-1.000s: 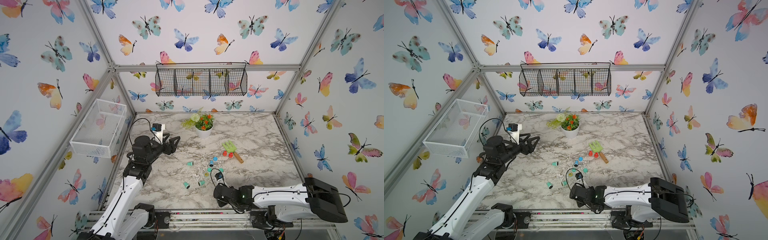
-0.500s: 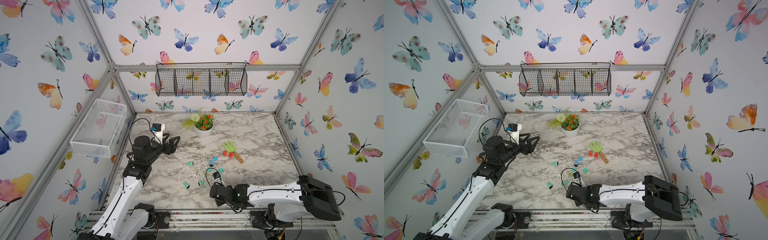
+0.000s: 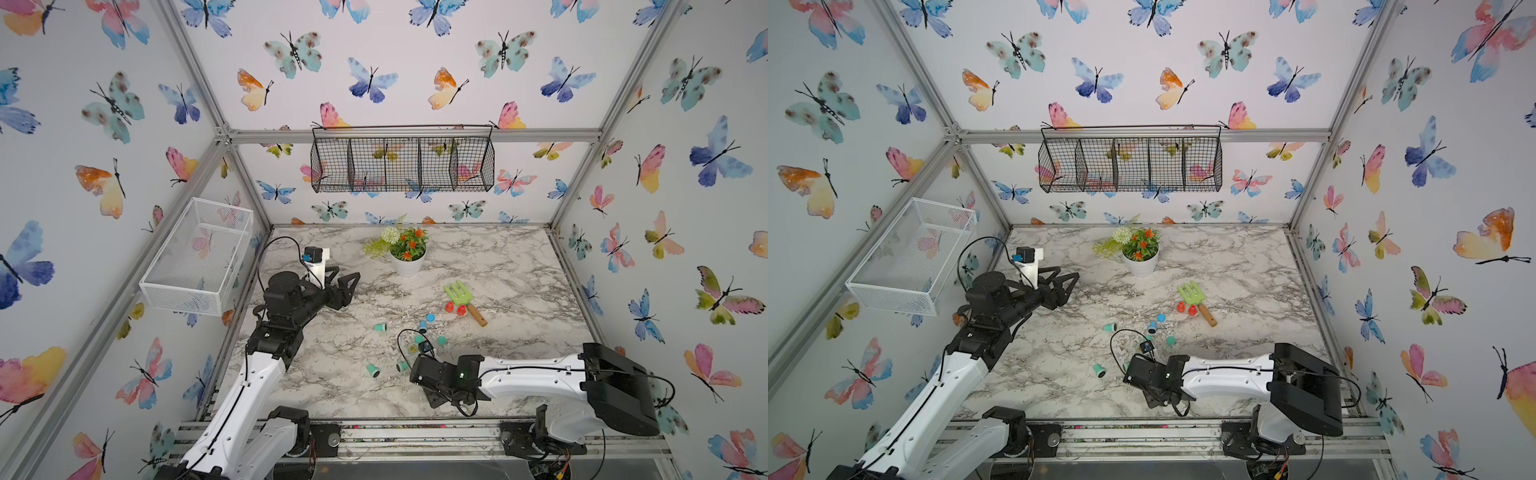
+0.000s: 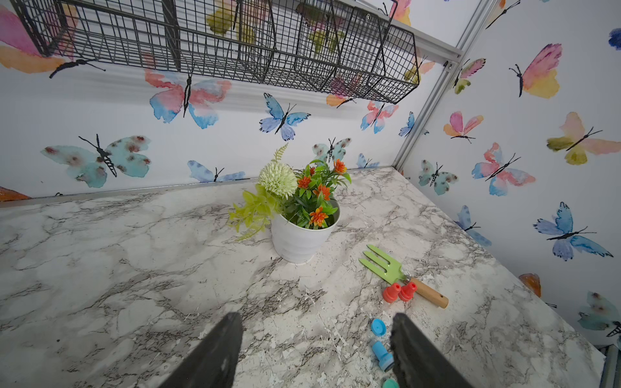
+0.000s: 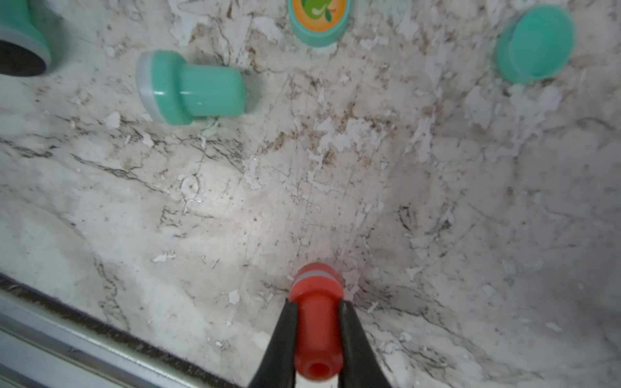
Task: Close the stamp cap
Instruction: Close the cover of the stamp, then place the stamp at the center of the board.
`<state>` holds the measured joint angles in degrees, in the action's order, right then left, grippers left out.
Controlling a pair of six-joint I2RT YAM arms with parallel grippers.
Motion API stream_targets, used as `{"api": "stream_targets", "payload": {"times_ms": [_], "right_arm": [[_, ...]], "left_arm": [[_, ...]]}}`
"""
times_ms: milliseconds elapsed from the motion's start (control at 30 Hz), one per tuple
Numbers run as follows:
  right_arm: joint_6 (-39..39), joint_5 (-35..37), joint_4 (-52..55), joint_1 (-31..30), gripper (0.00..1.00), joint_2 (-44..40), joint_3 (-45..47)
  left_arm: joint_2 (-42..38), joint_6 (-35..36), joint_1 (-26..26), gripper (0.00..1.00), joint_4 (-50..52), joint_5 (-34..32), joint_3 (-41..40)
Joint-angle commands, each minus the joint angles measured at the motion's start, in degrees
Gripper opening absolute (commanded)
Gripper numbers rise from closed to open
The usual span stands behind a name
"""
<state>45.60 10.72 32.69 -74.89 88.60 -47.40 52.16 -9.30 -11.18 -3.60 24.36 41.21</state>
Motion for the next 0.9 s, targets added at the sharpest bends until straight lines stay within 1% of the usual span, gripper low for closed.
{"api": "stream_targets", "payload": {"times_ms": [0,233,433,867], "right_arm": [[-3.56,-7.56,10.07,1.50,0.02,6.29,1.60],[-7.25,-10.25,9.15,2.95,0.03,13.36,-0.94],[-9.42,-9.77,9.60,3.91,0.03,18.00,-4.78],[-12.21,-11.30,3.57,5.37,0.03,26.87,-6.88]], "left_arm": [[-1.08,-0.32,0.46,0.72,-0.46,1.39,-0.96],[-1.66,-0.15,0.63,0.72,-0.27,1.30,-1.04],[-1.86,-0.16,0.71,0.72,-0.22,1.39,-1.03],[-2.08,-0.34,0.72,0.72,-0.08,1.83,-1.13]]}}
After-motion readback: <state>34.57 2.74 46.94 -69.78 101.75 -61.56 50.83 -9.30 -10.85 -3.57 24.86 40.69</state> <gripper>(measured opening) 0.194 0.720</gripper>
